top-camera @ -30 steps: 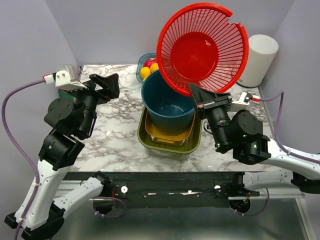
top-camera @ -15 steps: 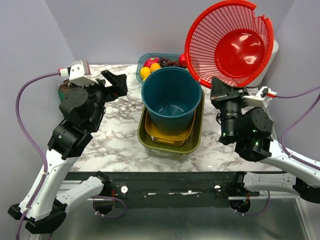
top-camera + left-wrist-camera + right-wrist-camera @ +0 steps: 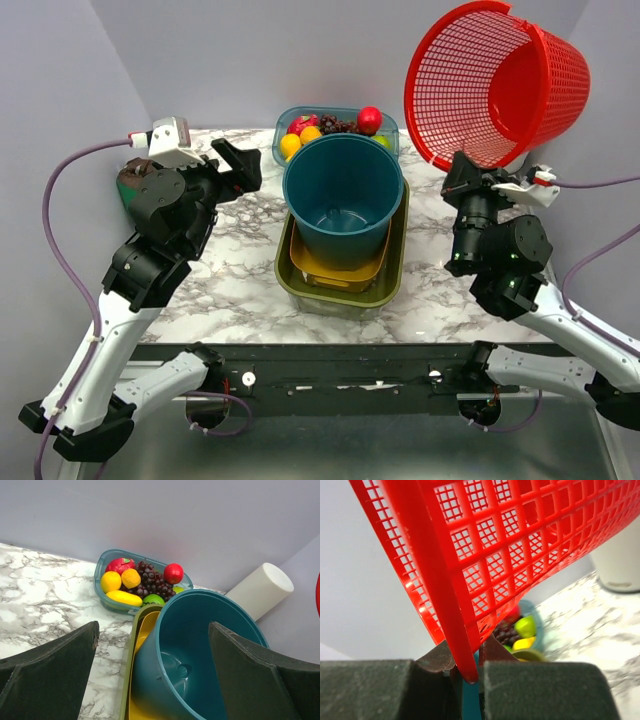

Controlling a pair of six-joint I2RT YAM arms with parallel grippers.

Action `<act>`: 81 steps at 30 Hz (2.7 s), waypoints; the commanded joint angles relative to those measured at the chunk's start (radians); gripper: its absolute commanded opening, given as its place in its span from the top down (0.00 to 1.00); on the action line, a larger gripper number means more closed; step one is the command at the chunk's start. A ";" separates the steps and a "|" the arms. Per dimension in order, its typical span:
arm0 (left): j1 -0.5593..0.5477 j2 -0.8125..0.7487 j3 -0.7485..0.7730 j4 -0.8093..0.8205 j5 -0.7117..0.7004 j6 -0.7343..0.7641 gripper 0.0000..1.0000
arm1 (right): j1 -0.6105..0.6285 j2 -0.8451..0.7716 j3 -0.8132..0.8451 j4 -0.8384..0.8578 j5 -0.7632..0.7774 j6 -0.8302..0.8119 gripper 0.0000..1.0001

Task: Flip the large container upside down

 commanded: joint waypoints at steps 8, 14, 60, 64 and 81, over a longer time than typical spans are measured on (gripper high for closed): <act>0.000 0.003 -0.020 0.004 0.028 -0.003 0.01 | -0.185 0.021 -0.121 0.171 -0.149 -0.362 0.99; 0.000 0.002 -0.015 -0.015 0.004 0.023 0.01 | -0.302 0.036 -0.187 0.171 -0.215 -0.465 0.99; 0.003 0.011 -0.043 -0.021 0.068 0.026 0.01 | -0.681 0.832 -0.386 1.300 -0.264 -1.207 0.99; 0.003 0.011 -0.061 -0.006 0.114 0.001 0.01 | -0.683 0.897 -0.359 1.302 -0.278 -1.236 0.99; 0.005 0.011 -0.109 0.014 0.162 -0.039 0.01 | -0.675 1.119 -0.291 1.300 -0.220 -1.325 0.99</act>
